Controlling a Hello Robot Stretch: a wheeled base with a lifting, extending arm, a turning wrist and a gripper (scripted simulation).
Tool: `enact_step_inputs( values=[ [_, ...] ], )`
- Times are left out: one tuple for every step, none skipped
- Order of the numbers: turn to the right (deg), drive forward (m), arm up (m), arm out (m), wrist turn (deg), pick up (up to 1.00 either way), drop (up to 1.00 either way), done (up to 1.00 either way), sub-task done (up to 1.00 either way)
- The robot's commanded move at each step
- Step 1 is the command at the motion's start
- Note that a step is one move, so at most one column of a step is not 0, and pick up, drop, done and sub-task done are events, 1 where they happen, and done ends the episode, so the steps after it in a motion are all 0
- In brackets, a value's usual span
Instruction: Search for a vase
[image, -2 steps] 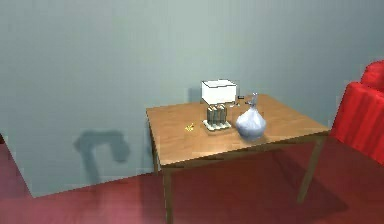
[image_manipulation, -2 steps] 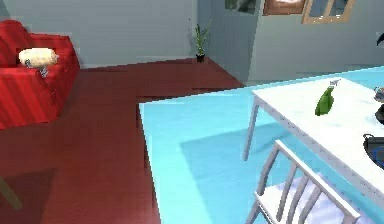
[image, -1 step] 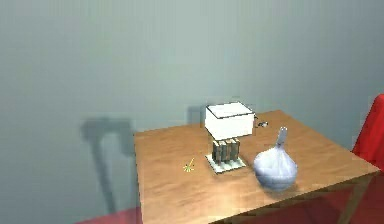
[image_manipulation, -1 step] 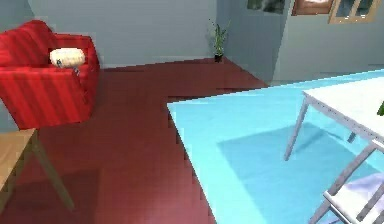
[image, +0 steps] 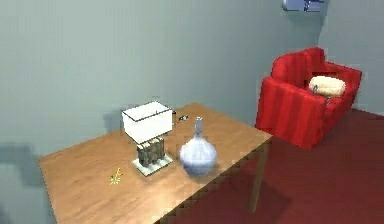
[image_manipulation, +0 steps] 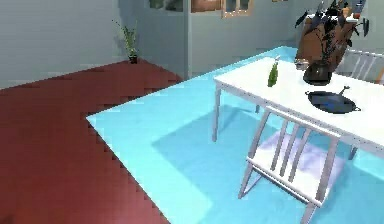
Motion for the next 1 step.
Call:
enact_step_inputs(
  values=[
    [0.0, 0.0, 0.0, 0.0, 0.0, 0.0, 0.0, 1.0, 0.0]
  ],
)
